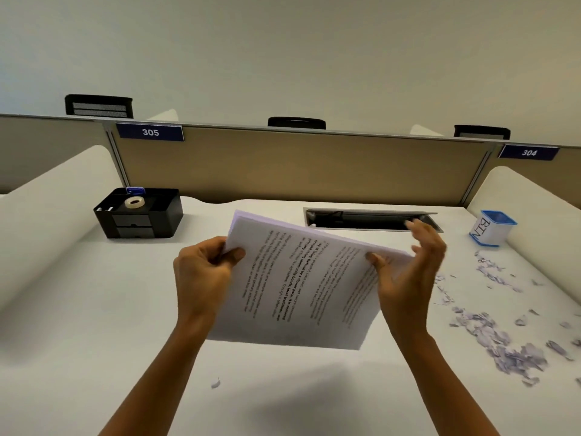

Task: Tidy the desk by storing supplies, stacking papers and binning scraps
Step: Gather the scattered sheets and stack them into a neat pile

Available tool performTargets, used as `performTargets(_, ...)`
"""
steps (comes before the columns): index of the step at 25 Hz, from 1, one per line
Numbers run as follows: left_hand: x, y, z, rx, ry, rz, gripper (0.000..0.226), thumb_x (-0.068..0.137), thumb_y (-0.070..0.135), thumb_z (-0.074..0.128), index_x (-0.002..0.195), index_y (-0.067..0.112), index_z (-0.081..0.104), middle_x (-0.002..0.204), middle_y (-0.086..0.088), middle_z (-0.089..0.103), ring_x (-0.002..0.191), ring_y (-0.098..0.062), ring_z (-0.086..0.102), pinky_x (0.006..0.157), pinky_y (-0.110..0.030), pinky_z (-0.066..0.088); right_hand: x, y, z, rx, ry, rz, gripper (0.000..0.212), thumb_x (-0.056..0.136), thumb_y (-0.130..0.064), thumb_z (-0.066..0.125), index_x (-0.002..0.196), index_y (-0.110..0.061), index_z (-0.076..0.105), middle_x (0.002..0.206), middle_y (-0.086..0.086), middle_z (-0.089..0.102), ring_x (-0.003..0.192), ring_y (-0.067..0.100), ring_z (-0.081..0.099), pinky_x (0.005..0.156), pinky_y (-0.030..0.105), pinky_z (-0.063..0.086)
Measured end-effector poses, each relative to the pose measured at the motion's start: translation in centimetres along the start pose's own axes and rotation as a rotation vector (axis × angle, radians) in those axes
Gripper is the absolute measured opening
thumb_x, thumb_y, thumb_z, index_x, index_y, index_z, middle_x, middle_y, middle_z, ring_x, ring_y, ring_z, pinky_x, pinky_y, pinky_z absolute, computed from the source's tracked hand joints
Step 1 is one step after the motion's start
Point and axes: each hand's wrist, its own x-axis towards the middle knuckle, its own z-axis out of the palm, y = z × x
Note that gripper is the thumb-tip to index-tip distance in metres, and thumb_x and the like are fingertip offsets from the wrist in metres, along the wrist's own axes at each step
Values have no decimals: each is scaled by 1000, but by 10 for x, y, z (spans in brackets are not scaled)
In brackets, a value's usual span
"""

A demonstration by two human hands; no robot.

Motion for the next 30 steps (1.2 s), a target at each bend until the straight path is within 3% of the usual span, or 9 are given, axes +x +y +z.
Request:
performTargets(3,-2,-19,-3,-111,-5,-150,20,84,18,65,78,38,63,65,29,66,64,-14,68,61,-26,53,-17,19,-3,71,8,276,72,78,-18,72,134,-11,28,138,13,37,123,21,43,100,33,43)
performTargets(6,-6,-36,3,-178,-4,-234,16,85,17,63,80,31,66,69,24,69,71,-21,69,66,-33,54,-26,30,-4,321,-189,633,46,84,-21,63,126,-13,43,123,7,56,108,24,56,91,38,49)
performTargets(8,-9,-45,7,-201,-19,-246,15,86,15,62,82,29,66,73,22,71,69,-17,69,65,-31,54,-28,33,-5,348,-218,628,25,87,-20,59,111,-14,54,107,4,64,94,23,62,81,32,53)
performTargets(12,-26,-71,12,-218,-41,-263,9,81,28,58,84,22,64,78,16,71,71,-14,68,64,-31,55,-39,37,-8,375,-204,617,14,86,-15,61,100,-15,57,94,-4,67,88,14,64,70,19,51)
performTargets(15,-49,-91,19,-197,-55,-327,18,79,36,57,89,22,63,79,6,71,75,-19,68,66,-34,57,-63,47,-7,326,-238,659,11,86,-14,63,95,-13,57,92,-3,67,87,17,64,71,21,53)
performTargets(18,-64,-101,22,-178,-40,-393,3,88,26,60,90,27,60,87,4,69,83,-24,65,65,-25,52,-77,52,-4,290,-270,666,12,86,-16,62,94,-10,56,92,-1,67,87,21,64,74,30,52)
performTargets(20,-66,-101,21,-178,-19,-400,6,88,18,61,88,25,61,85,3,69,81,-24,65,66,-28,53,-76,50,-4,290,-251,672,10,87,-13,61,94,-10,55,91,-3,66,86,20,63,71,25,52)
performTargets(23,-62,-92,21,-202,17,-366,10,79,32,59,87,27,62,78,12,71,73,-17,67,63,-24,56,-70,46,-5,315,-218,645,11,87,-10,60,95,-14,55,93,-6,65,86,14,63,63,14,52)
performTargets(30,-59,-89,21,-174,27,-261,15,82,37,52,89,25,58,83,2,68,72,-4,63,63,-23,52,-67,45,-4,367,-227,674,12,89,-13,58,99,-9,52,95,-1,65,86,11,62,62,12,53)
